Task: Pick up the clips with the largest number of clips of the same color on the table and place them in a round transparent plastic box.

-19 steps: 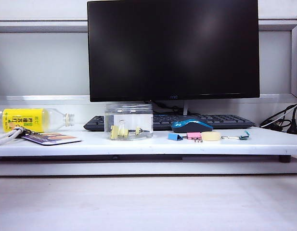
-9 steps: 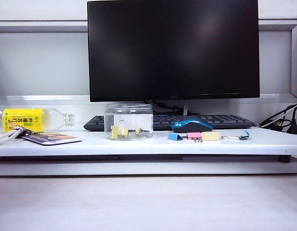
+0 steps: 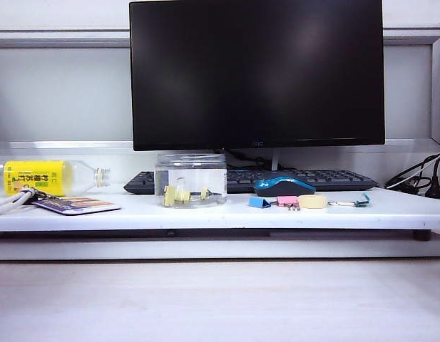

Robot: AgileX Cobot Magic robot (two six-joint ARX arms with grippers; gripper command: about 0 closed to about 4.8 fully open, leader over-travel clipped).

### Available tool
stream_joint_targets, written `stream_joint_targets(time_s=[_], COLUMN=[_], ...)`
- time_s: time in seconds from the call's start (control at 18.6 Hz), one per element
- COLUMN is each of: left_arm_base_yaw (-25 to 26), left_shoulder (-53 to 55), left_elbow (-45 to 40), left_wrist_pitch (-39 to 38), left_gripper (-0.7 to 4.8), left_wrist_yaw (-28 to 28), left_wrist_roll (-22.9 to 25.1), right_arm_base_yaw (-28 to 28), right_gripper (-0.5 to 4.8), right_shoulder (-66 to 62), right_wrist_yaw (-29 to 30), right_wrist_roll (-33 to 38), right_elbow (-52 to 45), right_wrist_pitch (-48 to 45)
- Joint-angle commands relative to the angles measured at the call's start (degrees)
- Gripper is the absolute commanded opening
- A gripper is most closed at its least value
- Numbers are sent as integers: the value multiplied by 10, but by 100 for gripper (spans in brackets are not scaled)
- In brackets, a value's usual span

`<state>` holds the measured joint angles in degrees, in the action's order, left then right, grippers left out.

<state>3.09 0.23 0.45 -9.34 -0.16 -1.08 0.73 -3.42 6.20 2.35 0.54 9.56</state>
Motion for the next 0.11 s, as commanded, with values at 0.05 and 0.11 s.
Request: stream_joint_targets(time_s=[0.05,0.11], left_arm_base_yaw=[0,0], left_shoulder=[-2,-2], left_elbow=[-2,-2], left_wrist_pitch=[-13,-13], left_gripper=[22,21], left_wrist_yaw=[2,2], left_wrist_roll=[0,0], right_arm_base_yaw=[0,0], right_gripper=[-1,-1], right_shoulder=[1,1], right_wrist_yaw=[-1,-1], right_wrist_roll=[0,0], right_elbow=[-1,-1], right_wrist_pitch=[-4,-4])
